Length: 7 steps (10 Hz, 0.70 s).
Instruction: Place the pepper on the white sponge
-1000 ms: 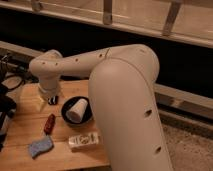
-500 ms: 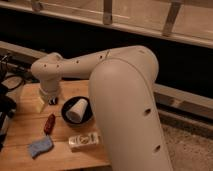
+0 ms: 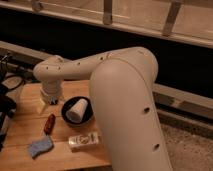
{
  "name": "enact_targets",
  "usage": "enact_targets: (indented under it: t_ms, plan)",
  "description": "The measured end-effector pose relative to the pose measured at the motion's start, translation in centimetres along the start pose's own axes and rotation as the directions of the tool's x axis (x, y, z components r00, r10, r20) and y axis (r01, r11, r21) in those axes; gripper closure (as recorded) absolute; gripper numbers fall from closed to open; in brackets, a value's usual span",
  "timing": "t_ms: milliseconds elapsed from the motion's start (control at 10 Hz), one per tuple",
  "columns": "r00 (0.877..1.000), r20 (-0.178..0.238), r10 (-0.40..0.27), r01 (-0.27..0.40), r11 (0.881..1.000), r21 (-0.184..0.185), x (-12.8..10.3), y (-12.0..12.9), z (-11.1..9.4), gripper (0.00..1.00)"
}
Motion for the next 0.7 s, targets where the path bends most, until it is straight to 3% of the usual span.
enact_targets:
  t_ms: [100,200,400,700]
  plan:
    - [1.000,0.001,-0.001,0.001,1.000,0.006,-0.1,0.1,0.1,0.20]
    - [1.000,0.011,-0.002,0.001,0.999,0.039,-0.4,0.7,-0.4,0.20]
    - [1.000,0.015,-0.008,0.007,0.996,0.085,-2.0,3.9,-1.5,0.20]
    - [1.000,-0.026,-0.012,0.015,0.992,0.122,-3.3,6.7,-1.3,0.20]
